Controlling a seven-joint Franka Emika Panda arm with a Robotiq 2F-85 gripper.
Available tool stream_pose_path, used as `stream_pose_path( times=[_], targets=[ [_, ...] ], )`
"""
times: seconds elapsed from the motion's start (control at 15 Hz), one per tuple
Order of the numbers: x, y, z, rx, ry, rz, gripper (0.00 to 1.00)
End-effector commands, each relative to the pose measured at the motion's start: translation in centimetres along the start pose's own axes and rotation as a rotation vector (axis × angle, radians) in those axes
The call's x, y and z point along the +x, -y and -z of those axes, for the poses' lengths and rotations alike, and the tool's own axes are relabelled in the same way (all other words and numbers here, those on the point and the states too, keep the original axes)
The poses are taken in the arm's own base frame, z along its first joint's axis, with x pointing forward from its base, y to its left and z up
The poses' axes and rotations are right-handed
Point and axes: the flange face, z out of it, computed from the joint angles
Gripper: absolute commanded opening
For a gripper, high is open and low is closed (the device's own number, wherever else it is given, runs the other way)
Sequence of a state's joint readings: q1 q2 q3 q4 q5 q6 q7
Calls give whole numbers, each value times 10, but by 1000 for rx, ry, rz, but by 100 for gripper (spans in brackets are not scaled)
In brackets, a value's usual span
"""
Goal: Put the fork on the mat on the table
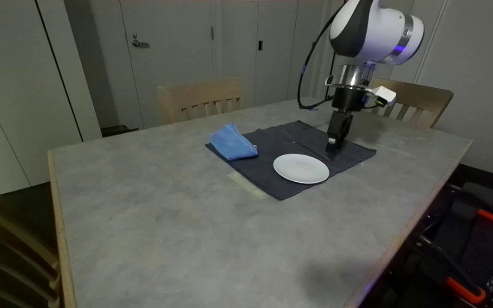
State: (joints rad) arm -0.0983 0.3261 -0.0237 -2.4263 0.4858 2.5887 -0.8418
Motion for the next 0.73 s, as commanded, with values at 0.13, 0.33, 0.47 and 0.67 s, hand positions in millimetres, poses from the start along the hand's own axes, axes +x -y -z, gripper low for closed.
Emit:
stream_pose_path(
  times=[0.13, 0.33, 0.47, 0.67],
  targets=[
    [-26, 56, 22, -145, -7, 76, 100],
    [-33, 75, 31, -195, -19, 95, 100],
    [-36, 83, 38, -218, -33, 91, 100],
    [-39, 93, 45, -242, -44, 84, 100]
  ],
)
